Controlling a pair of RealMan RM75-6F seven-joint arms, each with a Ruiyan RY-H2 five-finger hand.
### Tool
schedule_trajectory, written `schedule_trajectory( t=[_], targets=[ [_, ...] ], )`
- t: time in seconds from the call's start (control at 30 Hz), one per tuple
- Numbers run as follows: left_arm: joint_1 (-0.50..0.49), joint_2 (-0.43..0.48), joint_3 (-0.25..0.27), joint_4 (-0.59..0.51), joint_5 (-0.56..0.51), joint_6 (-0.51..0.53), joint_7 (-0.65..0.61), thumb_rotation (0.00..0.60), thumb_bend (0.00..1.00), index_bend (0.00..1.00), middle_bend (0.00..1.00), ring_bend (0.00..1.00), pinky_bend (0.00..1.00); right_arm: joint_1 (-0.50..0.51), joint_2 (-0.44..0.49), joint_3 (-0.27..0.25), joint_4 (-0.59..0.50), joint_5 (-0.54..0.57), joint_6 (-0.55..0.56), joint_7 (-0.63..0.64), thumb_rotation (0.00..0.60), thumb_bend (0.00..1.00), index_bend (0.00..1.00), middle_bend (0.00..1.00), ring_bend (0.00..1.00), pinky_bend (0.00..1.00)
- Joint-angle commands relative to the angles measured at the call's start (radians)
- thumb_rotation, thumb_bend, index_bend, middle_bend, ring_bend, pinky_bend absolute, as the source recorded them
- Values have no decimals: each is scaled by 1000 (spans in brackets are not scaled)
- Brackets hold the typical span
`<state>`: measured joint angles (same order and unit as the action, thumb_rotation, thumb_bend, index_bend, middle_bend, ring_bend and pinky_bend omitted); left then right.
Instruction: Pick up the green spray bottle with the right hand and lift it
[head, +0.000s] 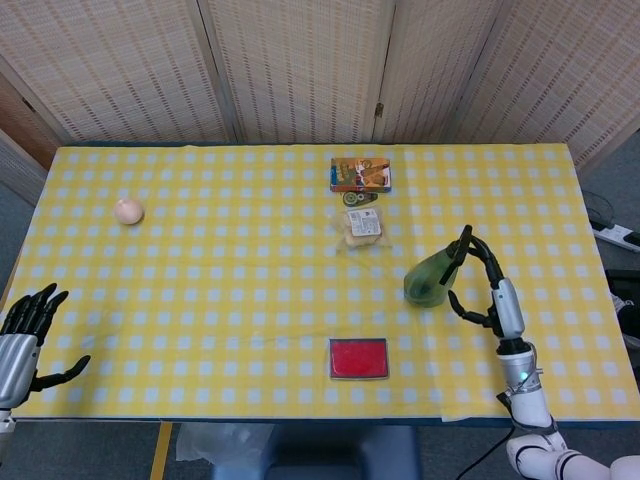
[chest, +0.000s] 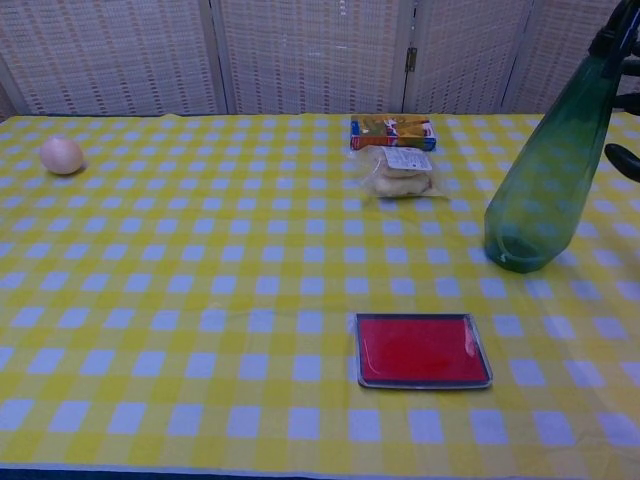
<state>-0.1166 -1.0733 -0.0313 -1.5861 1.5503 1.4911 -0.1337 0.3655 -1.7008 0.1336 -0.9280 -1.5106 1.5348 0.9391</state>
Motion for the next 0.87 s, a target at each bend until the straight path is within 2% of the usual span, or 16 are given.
schedule_trajectory(
  t=[0.03, 0.1, 0.23, 0.3, 0.43, 0.5, 0.6, 0.67, 0.87],
  targets=[
    [1, 0, 0, 0, 3, 3, 3, 497, 262, 0, 14, 11, 31, -24, 38, -13, -32, -5, 6, -38, 600, 409, 0, 58, 121, 22],
    [2, -1, 0, 1, 5, 7, 7, 500, 261, 0, 14, 11, 31, -52, 72, -25, -63, -6, 24, -99, 600, 408, 0, 41, 93, 1],
    [3, -11, -7, 10, 9, 24, 19, 494, 262, 0, 14, 3, 18, -113, 141, -50, -134, -4, 67, -321, 600, 409, 0, 30, 62, 0],
    [5, -19, -11, 17, 12, 37, 30, 495, 262, 0, 14, 0, 14, -144, 213, -84, -217, 1, 47, -485, 600, 409, 0, 25, 62, 0],
    [6, -33, -14, 29, 24, 54, 46, 492, 261, 0, 14, 0, 10, -196, 395, -132, -486, 61, -15, -813, 600, 409, 0, 2, 27, 0],
    [6, -38, -14, 34, 23, 55, 59, 495, 262, 0, 13, 0, 9, -213, 447, -134, -575, 93, -20, -908, 600, 409, 0, 0, 13, 0],
    [5, -44, -17, 37, 16, 51, 75, 496, 261, 0, 14, 0, 7, -233, 485, -131, -639, 111, -11, -965, 600, 409, 0, 0, 2, 0],
    [4, -47, -19, 38, 8, 46, 82, 495, 262, 0, 13, 0, 6, -236, 506, -131, -661, 107, -21, -959, 600, 409, 0, 0, 0, 0],
    [2, -52, -18, 34, 4, 38, 103, 495, 262, 0, 14, 0, 6, -237, 523, -124, -674, 121, -61, -981, 600, 409, 0, 0, 0, 0]
  ],
)
